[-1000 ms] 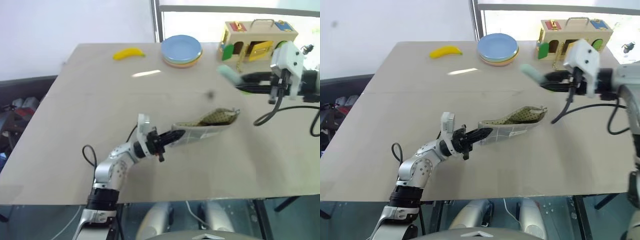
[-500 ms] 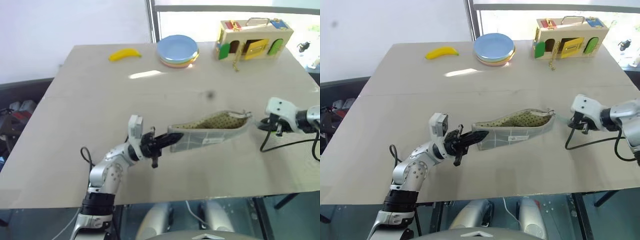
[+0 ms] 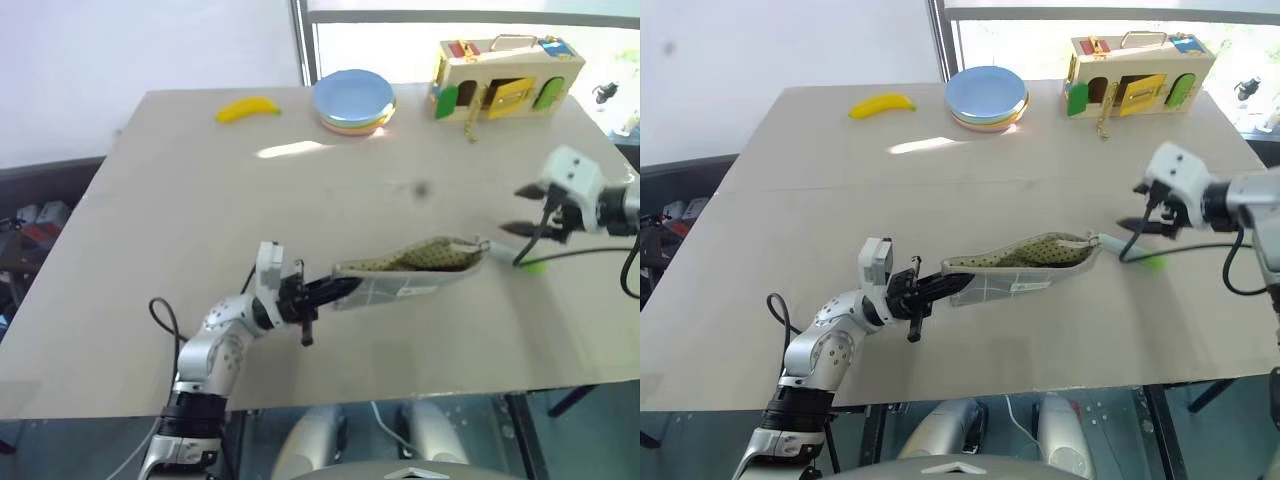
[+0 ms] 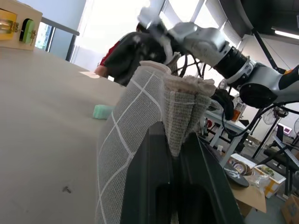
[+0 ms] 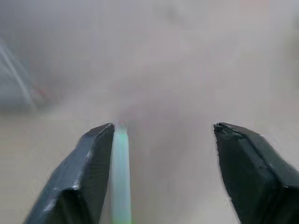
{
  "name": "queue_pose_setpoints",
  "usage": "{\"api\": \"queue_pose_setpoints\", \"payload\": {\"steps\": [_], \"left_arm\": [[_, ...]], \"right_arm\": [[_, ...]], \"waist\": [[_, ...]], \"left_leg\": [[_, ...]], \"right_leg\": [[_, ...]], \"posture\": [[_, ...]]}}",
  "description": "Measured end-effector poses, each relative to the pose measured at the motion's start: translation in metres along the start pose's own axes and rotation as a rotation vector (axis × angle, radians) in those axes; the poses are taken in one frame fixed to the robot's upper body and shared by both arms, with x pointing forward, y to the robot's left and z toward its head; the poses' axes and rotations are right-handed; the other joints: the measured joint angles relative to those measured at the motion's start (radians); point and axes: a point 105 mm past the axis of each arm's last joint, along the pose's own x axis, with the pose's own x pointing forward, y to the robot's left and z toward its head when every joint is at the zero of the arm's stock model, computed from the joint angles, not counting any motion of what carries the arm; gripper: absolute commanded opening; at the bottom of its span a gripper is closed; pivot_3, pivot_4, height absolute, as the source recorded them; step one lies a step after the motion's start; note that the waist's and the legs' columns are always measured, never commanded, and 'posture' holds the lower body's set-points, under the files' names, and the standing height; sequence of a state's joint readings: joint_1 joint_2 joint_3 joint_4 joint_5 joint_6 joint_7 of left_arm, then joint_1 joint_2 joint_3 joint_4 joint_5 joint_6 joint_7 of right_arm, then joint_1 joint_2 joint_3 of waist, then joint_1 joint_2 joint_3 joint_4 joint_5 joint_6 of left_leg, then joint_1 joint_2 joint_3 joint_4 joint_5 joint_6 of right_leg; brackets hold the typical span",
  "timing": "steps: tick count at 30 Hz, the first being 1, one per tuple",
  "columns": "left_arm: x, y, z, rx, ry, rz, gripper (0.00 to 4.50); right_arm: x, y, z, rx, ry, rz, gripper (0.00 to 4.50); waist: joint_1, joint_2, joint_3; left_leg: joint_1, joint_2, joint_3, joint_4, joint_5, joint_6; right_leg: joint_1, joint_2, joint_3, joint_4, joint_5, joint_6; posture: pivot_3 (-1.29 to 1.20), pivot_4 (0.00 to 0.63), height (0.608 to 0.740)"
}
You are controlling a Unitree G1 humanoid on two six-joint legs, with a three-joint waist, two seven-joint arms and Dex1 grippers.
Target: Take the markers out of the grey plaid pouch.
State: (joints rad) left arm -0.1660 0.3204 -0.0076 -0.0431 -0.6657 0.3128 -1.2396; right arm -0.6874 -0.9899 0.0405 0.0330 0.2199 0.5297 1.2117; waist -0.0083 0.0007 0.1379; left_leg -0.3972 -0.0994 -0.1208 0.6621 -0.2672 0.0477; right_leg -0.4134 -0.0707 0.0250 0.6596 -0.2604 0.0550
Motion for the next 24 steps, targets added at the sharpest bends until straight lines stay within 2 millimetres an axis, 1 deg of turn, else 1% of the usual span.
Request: {"api": "queue_pose_setpoints", "payload": {"steps": [1, 2, 3, 4, 5, 7, 8, 10, 13, 17, 19, 20, 22, 24], "left_arm": [[-0.001, 0.000, -0.001, 0.001, 0.000, 0.001, 0.00], [-0.002, -0.001, -0.001, 0.003, -0.001, 0.002, 0.00], [-0.002, -0.001, -0.002, 0.003, -0.001, 0.004, 0.00], [-0.002, -0.001, -0.004, 0.001, 0.002, 0.005, 0.00], [-0.002, -0.001, -0.004, -0.001, 0.000, 0.004, 0.00], [-0.001, -0.001, -0.005, -0.005, -0.002, 0.004, 0.00], [-0.001, -0.001, -0.006, -0.010, -0.004, 0.007, 0.00], [-0.001, -0.001, -0.007, -0.010, -0.003, 0.006, 0.00], [0.000, -0.002, -0.010, -0.015, -0.010, 0.011, 0.00], [-0.002, 0.000, -0.012, -0.024, -0.013, 0.019, 0.00], [-0.002, -0.001, -0.013, -0.022, -0.013, 0.016, 0.00], [-0.003, -0.001, -0.013, -0.022, -0.014, 0.016, 0.00], [-0.004, -0.001, -0.014, -0.028, -0.014, 0.015, 0.00], [-0.004, 0.000, -0.016, -0.037, -0.015, 0.015, 0.00]], "right_arm": [[0.000, 0.005, 0.009, -0.010, -0.026, 0.030, 1.48], [0.002, 0.014, 0.020, -0.009, -0.059, 0.077, 1.02], [0.004, 0.019, 0.026, -0.005, -0.080, 0.104, 0.61], [0.006, 0.031, 0.038, -0.014, -0.116, 0.159, 0.17], [0.008, 0.043, 0.050, -0.037, -0.146, 0.214, 0.08], [0.009, 0.054, 0.056, -0.055, -0.161, 0.262, 0.08], [0.013, 0.066, 0.061, -0.062, -0.172, 0.321, 0.08], [0.016, 0.073, 0.062, -0.067, -0.180, 0.351, 0.08], [0.022, 0.089, 0.058, -0.043, -0.181, 0.422, 0.08], [0.023, 0.097, 0.060, -0.056, -0.184, 0.458, 0.08], [0.026, 0.102, 0.050, -0.075, -0.120, 0.475, 0.08], [0.030, 0.104, 0.041, -0.084, -0.074, 0.481, 0.08], [0.040, 0.103, 0.025, -0.117, 0.013, 0.467, 0.08], [0.048, 0.102, 0.013, -0.158, 0.078, 0.458, 0.08]], "waist": [[0.003, 0.000, 0.000], [0.006, 0.000, 0.000], [0.007, 0.000, 0.000], [0.008, 0.000, 0.000], [0.009, 0.000, 0.000], [0.011, 0.000, 0.000], [0.014, 0.000, 0.000], [0.018, 0.000, 0.000], [0.022, 0.000, 0.000], [0.022, 0.000, 0.000], [0.021, 0.000, 0.000], [0.021, 0.000, 0.000], [0.020, 0.000, 0.000], [0.018, 0.000, 0.000]], "left_leg": [[0.000, 0.000, 0.000, 0.000, 0.000, 0.000], [0.000, 0.000, 0.000, 0.000, 0.000, 0.000], [-0.001, 0.000, 0.000, 0.000, 0.000, 0.000], [-0.001, 0.000, 0.000, 0.000, 0.000, 0.000], [-0.001, 0.000, -0.001, 0.000, 0.000, 0.000], [-0.001, 0.000, -0.001, 0.000, 0.000, 0.000], [-0.001, 0.000, -0.001, 0.001, 0.000, 0.000], [-0.001, 0.000, -0.001, 0.001, 0.000, 0.000], [-0.001, 0.000, -0.001, 0.001, 0.000, 0.000], [-0.001, 0.000, -0.001, 0.001, 0.000, 0.000], [-0.001, 0.000, -0.001, 0.002, 0.000, 0.000], [-0.001, 0.000, -0.001, 0.002, 0.000, 0.000], [-0.001, 0.000, 0.000, 0.002, 0.000, 0.000], [0.000, 0.000, 0.000, 0.002, 0.000, 0.000]], "right_leg": [[0.000, 0.000, 0.000, 0.000, 0.000, 0.000], [0.000, 0.000, 0.000, 0.000, 0.000, 0.000], [0.000, -0.001, 0.000, 0.000, 0.000, 0.000], [0.000, -0.001, 0.000, 0.000, 0.000, 0.000], [0.000, 0.000, -0.001, 0.000, 0.000, 0.000], [0.000, 0.000, -0.001, 0.000, 0.000, 0.000], [0.000, -0.001, -0.001, 0.000, 0.000, 0.000], [0.000, -0.001, -0.001, 0.000, 0.000, 0.000], [0.000, -0.001, -0.001, 0.000, 0.000, 0.000], [0.000, -0.001, -0.001, 0.000, 0.000, 0.000], [0.000, -0.001, -0.001, 0.000, 0.000, 0.000], [0.000, -0.001, -0.001, 0.000, 0.000, 0.000], [0.000, 0.000, -0.001, 0.001, 0.000, 0.000], [0.000, 0.000, -0.001, 0.001, 0.000, 0.000]], "posture": [[0.00, 0.150, 0.740], [0.00, 0.150, 0.740], [0.00, 0.150, 0.740], [0.00, 0.150, 0.740], [0.00, 0.150, 0.740], [0.00, 0.150, 0.740], [0.00, 0.150, 0.740], [0.00, 0.150, 0.740], [0.00, 0.150, 0.740], [0.00, 0.150, 0.740], [0.00, 0.150, 0.740], [0.00, 0.150, 0.740], [0.00, 0.150, 0.740], [0.00, 0.150, 0.740]]}}
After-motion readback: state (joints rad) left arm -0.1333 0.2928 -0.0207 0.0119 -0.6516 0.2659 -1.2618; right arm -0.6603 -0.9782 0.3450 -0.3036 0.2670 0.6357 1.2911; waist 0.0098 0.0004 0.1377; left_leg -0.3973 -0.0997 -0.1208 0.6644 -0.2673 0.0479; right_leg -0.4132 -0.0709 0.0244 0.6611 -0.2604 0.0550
